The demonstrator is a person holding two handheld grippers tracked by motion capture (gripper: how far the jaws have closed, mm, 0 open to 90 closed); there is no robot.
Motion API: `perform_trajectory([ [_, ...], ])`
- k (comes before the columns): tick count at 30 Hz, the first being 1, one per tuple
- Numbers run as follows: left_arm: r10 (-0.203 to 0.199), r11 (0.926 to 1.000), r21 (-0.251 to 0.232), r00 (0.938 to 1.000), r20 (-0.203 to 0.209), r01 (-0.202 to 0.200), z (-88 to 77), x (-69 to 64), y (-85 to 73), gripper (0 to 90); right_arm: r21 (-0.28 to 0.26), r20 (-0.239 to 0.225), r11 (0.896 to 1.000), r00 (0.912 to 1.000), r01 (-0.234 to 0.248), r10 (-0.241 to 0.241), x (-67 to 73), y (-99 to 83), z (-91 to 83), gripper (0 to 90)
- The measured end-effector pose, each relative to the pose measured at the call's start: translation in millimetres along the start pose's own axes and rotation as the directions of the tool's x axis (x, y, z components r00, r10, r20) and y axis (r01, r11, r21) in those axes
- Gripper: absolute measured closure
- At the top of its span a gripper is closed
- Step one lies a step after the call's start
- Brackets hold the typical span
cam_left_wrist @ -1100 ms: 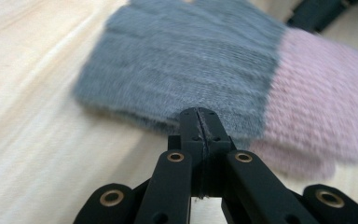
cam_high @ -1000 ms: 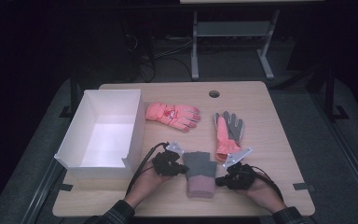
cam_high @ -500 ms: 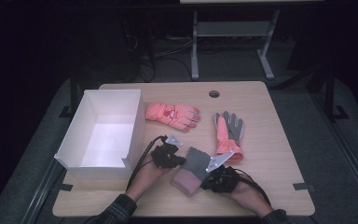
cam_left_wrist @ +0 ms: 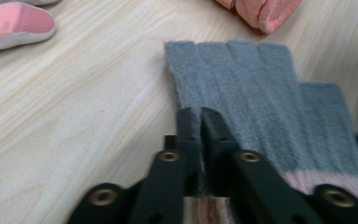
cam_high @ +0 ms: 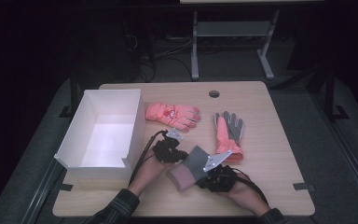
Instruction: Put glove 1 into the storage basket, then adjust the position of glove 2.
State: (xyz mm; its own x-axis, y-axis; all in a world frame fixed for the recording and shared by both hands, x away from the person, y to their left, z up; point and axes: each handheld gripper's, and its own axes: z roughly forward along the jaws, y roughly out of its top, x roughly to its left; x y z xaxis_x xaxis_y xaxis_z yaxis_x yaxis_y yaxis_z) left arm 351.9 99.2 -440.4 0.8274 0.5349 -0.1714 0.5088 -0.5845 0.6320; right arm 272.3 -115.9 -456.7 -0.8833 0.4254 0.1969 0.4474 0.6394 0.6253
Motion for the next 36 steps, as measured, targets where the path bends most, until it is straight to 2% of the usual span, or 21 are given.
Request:
perform_trajectory([
  [2, -0.014, 0.9999, -0.007, 0.9999, 0.006, 0.014, -1.1, -0.5, 0.2, 71.4, -0.023, 0.011, 1.000, 0.9999, -0.007, 0.007, -2.4, -4.5, -9.1, 81.0],
  [3, -0.009, 0.9999, -0.008, 0.9999, 0.012, 0.009, -3.1, -0.9, 0.2, 66.4, -0.033, 0.027, 0.999, 0.9996, -0.008, 0.009, -4.7, -7.4, -14.8, 77.4],
  [6, 0.001, 1.0000, 0.002, 0.9983, 0.058, -0.001, -7.0, -4.8, -0.1, 55.4, -0.047, 0.037, 0.998, 0.9981, -0.048, 0.050, -9.0, -13.6, -26.0, 71.5],
  [8, 0.006, 1.0000, 0.002, 0.9976, 0.069, -0.006, -8.5, -7.1, -0.9, 44.8, -0.056, 0.054, 0.996, 0.9964, -0.063, 0.066, -11.4, -18.1, -31.8, 68.4],
  [11, 0.029, 0.9995, 0.010, 0.9957, 0.088, -0.030, -11.1, -9.9, -1.2, 33.6, -0.079, 0.073, 0.993, 0.9931, -0.086, 0.092, -16.3, -25.3, -41.5, 61.9],
  [13, 0.035, 0.9994, 0.006, 0.9960, 0.082, -0.036, -11.2, -13.2, -1.4, 26.1, -0.096, 0.082, 0.990, 0.9908, -0.099, 0.107, -19.1, -28.8, -46.9, 55.5],
  [14, 0.050, 0.9986, 0.014, 0.9956, 0.079, -0.051, -11.6, -14.9, -1.3, 23.8, -0.102, 0.090, 0.990, 0.9903, -0.097, 0.106, -20.1, -30.6, -48.8, 52.3],
  [15, 0.059, 0.9982, 0.009, 0.9950, 0.080, -0.059, -10.0, -18.2, -1.5, 21.7, -0.104, 0.097, 0.989, 0.9880, -0.110, 0.120, -20.4, -32.6, -51.1, 47.1],
  [17, 0.084, 0.9958, 0.030, 0.9939, 0.072, -0.086, -8.3, -23.0, -1.6, 16.6, -0.106, 0.130, 0.985, 0.9804, -0.134, 0.148, -22.9, -38.3, -54.4, 43.1],
  [20, 0.085, 0.9959, 0.027, 0.9941, 0.067, -0.087, -3.0, -28.7, -2.2, 14.0, -0.114, 0.161, 0.982, 0.9721, -0.153, 0.171, -26.7, -45.4, -59.1, 37.0],
  [21, 0.092, 0.9946, 0.041, 0.9938, 0.062, -0.095, -0.3, -29.6, -2.8, 14.0, -0.119, 0.170, 0.981, 0.9704, -0.153, 0.172, -27.8, -47.0, -59.9, 35.2],
  [22, 0.100, 0.9932, 0.054, 0.9933, 0.058, -0.103, 2.0, -30.0, -3.4, 13.3, -0.123, 0.185, 0.978, 0.9645, -0.168, 0.189, -28.2, -48.8, -61.8, 34.3],
  [23, 0.093, 0.9938, 0.057, 0.9940, 0.058, -0.096, 5.1, -31.4, -4.5, 13.2, -0.125, 0.195, 0.977, 0.9617, -0.171, 0.193, -29.4, -50.3, -63.2, 32.7],
  [24, 0.105, 0.9916, 0.070, 0.9927, 0.059, -0.109, 7.4, -31.3, -5.4, 13.2, -0.131, 0.198, 0.974, 0.9579, -0.184, 0.207, -29.4, -51.6, -64.5, 30.7],
  [25, 0.096, 0.9927, 0.067, 0.9937, 0.057, -0.100, 10.0, -32.9, -6.5, 13.1, -0.137, 0.209, 0.973, 0.9543, -0.188, 0.214, -29.2, -52.9, -65.4, 29.9],
  [28, 0.104, 0.9914, 0.075, 0.9934, 0.049, -0.107, 12.8, -31.8, -7.9, 12.9, -0.141, 0.225, 0.971, 0.9484, -0.195, 0.223, -29.0, -57.3, -68.4, 28.2],
  [29, 0.094, 0.9929, 0.069, 0.9944, 0.050, -0.097, 13.9, -31.4, -8.6, 12.9, -0.141, 0.226, 0.969, 0.9467, -0.201, 0.229, -29.3, -58.5, -68.9, 28.2],
  [30, 0.081, 0.9946, 0.061, 0.9953, 0.054, -0.084, 15.2, -31.5, -9.6, 12.9, -0.139, 0.228, 0.970, 0.9467, -0.200, 0.228, -30.0, -59.5, -69.5, 27.9],
  [31, 0.090, 0.9933, 0.068, 0.9943, 0.058, -0.093, 15.5, -30.2, -10.2, 12.8, -0.138, 0.232, 0.970, 0.9461, -0.198, 0.226, -30.8, -60.1, -70.0, 27.8],
  [32, 0.081, 0.9943, 0.065, 0.9948, 0.061, -0.085, 17.0, -30.4, -11.2, 12.9, -0.142, 0.234, 0.969, 0.9444, -0.202, 0.231, -31.2, -59.9, -70.3, 27.8],
  [36, 0.086, 0.9924, 0.081, 0.9936, 0.073, -0.092, 19.4, -29.5, -12.5, 13.2, -0.146, 0.238, 0.969, 0.9430, -0.202, 0.232, -31.8, -59.7, -71.0, 27.7],
])
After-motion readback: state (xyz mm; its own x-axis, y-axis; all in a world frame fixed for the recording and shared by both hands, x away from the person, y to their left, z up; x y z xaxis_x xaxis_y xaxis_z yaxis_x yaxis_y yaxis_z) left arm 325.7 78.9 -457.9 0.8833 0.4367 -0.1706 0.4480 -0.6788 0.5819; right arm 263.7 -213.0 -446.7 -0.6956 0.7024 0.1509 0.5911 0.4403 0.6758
